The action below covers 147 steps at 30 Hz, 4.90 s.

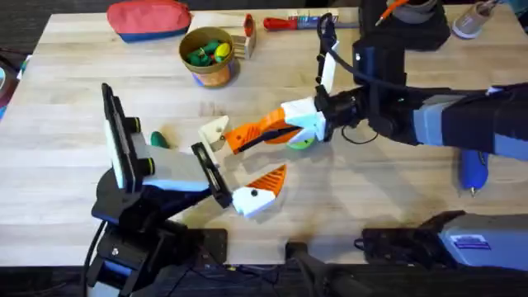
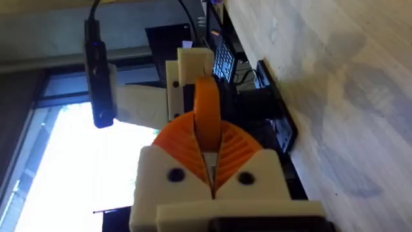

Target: Pick up the gripper from the table and insert it into the empty holder that is missing its gripper. Then pick up a screw, insert it into the mounting hole, and use the screwdriver to tighten it. Finally, clean up the table by picking up the vegetable and placing it into the bucket.

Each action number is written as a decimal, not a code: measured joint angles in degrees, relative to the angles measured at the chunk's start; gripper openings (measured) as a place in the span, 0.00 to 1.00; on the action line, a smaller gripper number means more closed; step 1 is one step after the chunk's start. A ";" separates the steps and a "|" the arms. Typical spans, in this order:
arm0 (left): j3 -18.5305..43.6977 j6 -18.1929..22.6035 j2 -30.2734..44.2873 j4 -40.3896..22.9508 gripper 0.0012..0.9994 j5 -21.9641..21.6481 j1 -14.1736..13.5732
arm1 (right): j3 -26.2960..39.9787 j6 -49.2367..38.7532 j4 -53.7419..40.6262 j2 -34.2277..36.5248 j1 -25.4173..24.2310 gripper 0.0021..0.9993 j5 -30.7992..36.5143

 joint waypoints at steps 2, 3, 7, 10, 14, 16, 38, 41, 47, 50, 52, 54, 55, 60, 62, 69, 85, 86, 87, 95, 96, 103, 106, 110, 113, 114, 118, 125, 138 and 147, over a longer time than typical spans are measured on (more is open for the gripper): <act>0.00 0.00 -0.02 0.00 0.99 0.08 0.00 | 0.18 0.14 0.02 0.00 0.05 0.00 -0.29; 0.00 0.00 -0.02 0.00 0.99 0.13 0.00 | 0.29 0.15 0.02 0.00 0.05 0.00 -0.45; 0.00 -0.01 -0.02 0.00 0.99 0.31 0.00 | 0.61 0.35 0.89 0.00 0.11 0.00 -0.99; 0.00 0.02 -0.02 0.00 0.99 0.61 -0.02 | 0.82 1.36 3.27 0.00 0.18 0.00 -0.73; 0.00 0.00 -0.02 0.00 0.99 0.66 -0.02 | 0.87 2.78 3.53 0.01 0.52 0.00 1.86; 0.00 0.00 0.01 -0.02 0.99 0.63 -0.02 | 0.87 3.34 3.69 0.00 1.00 0.00 3.87; 0.00 -2.81 0.12 0.02 0.99 -3.72 0.76 | 2.05 3.73 5.95 -0.02 10.50 0.14 24.10; 0.00 -2.73 0.12 0.04 0.99 -3.58 0.74 | 2.05 2.50 5.55 -0.02 10.31 0.26 23.96; 0.02 -2.00 0.12 0.02 0.99 -1.16 0.25 | 2.05 -0.37 4.88 0.00 9.67 0.52 22.13; 0.02 -1.68 0.12 0.00 0.99 -0.14 -0.20 | 2.05 -1.26 4.87 0.00 9.58 0.68 21.29; 0.02 -1.60 0.12 -0.04 0.99 0.38 -0.20 | 2.05 -1.92 4.85 0.00 9.26 0.77 20.98; 0.02 -1.46 0.12 -0.04 0.99 0.56 -0.20 | 2.05 -2.83 4.82 0.00 8.85 0.92 20.80; 0.02 -1.44 0.12 -0.04 0.99 0.63 -0.20 | 2.05 -3.44 4.87 0.00 8.61 0.97 20.68; 0.02 -1.27 0.12 -0.07 0.99 0.66 -0.20 | 2.05 -7.30 4.79 0.00 6.39 0.99 20.39; 0.02 -1.27 0.11 -0.07 0.99 0.66 -0.20 | 2.05 -9.59 4.72 0.00 4.02 0.99 20.39; 0.02 -1.25 0.12 -0.07 0.99 0.68 -0.20 | 7.78 -20.25 -10.55 0.00 -8.06 0.99 21.40; 0.02 -1.25 0.12 -0.09 0.99 0.85 -0.20 | 18.90 -58.12 -53.44 -3.85 2.51 0.97 55.33; 0.02 -1.25 0.12 -0.09 0.99 0.85 -0.20 | 18.90 -58.77 -53.19 -3.20 3.82 0.94 57.10; 0.02 -1.25 0.12 -0.09 0.99 0.85 -0.20 | 18.90 -59.29 -52.75 -2.50 5.08 0.91 58.64; 0.02 -1.25 0.12 -0.09 0.99 0.85 -0.20 | 18.90 -61.23 -48.41 1.17 10.52 0.41 63.57; 0.02 -1.25 0.11 -0.09 0.99 0.87 -0.20 | 18.90 -61.25 -47.98 1.58 10.54 0.36 63.77; 0.02 -1.25 0.12 -0.09 0.99 0.86 -0.20 | 18.90 -61.42 -46.92 2.82 10.61 0.27 64.62; 0.02 -1.25 0.12 -0.09 0.99 0.87 -0.20 | 18.90 -61.42 -46.94 2.92 10.61 0.26 64.67; 0.02 -1.25 0.12 -0.09 0.99 0.85 -0.20 | 18.90 -61.44 -47.29 3.02 10.95 0.25 64.85; 0.02 -1.25 0.12 -0.09 0.99 0.87 -0.20 | 18.90 -61.95 -47.26 3.06 12.05 0.24 64.87; 0.02 -1.25 0.12 -0.09 0.99 0.87 -0.20 | 18.90 -62.31 -47.15 3.17 12.47 0.23 65.06; 0.02 -1.25 0.11 -0.09 0.99 0.86 -0.20 | 18.90 -63.22 -47.19 4.64 13.87 0.20 66.97; 0.02 -1.25 0.12 -0.09 0.99 0.87 -0.20 | 18.94 -63.63 -47.15 5.13 13.89 0.07 68.56; 0.02 -1.25 0.12 -0.09 0.99 0.87 -0.20 | 18.97 -63.65 -47.41 4.47 13.09 0.00 69.13; 0.02 -1.25 0.12 -0.09 0.99 0.87 -0.20 | 23.31 -63.83 -52.54 -5.11 10.32 0.00 69.51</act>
